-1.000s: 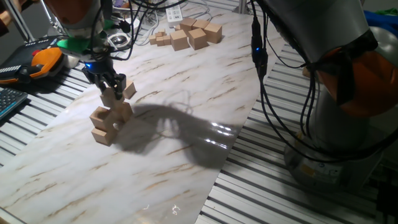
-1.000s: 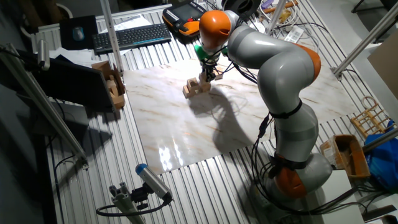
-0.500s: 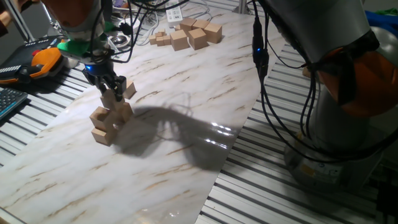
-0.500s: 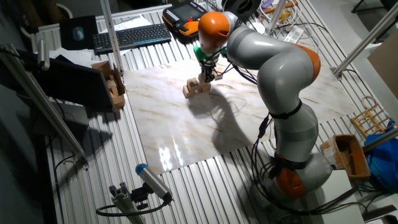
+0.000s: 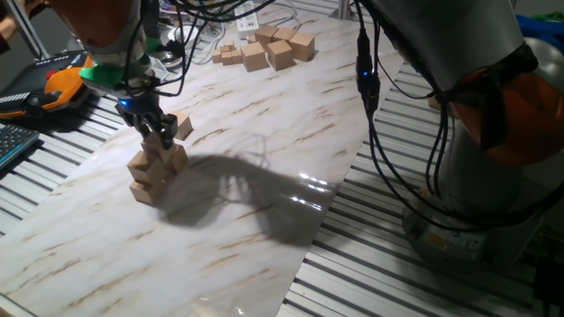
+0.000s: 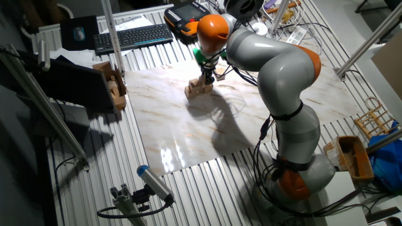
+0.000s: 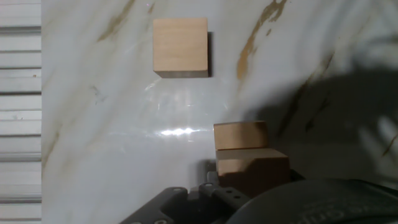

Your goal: Stack the blocks into a pyramid shape

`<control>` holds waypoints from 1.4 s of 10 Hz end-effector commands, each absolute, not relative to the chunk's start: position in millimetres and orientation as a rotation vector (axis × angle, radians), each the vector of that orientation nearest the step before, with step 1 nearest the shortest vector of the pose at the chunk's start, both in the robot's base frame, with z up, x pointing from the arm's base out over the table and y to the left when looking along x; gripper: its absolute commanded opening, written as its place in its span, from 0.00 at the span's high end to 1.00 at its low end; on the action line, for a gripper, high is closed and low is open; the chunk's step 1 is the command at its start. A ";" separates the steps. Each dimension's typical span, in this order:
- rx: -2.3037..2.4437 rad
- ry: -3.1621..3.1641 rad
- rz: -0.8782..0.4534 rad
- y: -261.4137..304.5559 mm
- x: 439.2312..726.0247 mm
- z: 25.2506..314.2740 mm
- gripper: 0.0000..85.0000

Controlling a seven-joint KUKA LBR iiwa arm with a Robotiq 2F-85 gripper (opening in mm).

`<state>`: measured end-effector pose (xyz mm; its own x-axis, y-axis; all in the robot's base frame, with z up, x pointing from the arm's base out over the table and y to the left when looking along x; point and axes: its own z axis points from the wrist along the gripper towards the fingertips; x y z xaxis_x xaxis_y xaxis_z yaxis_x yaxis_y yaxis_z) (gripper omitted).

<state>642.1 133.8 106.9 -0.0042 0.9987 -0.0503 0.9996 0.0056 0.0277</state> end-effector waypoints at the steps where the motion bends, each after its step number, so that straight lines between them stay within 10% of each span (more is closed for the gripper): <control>1: 2.181 2.187 -0.021 133.7 642.0 106.8 1.00; 14: 2.169 2.208 0.002 136.8 640.0 96.2 1.00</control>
<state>640.1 136.8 96.1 -0.0175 0.9993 -0.0326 0.9993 0.0186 0.0337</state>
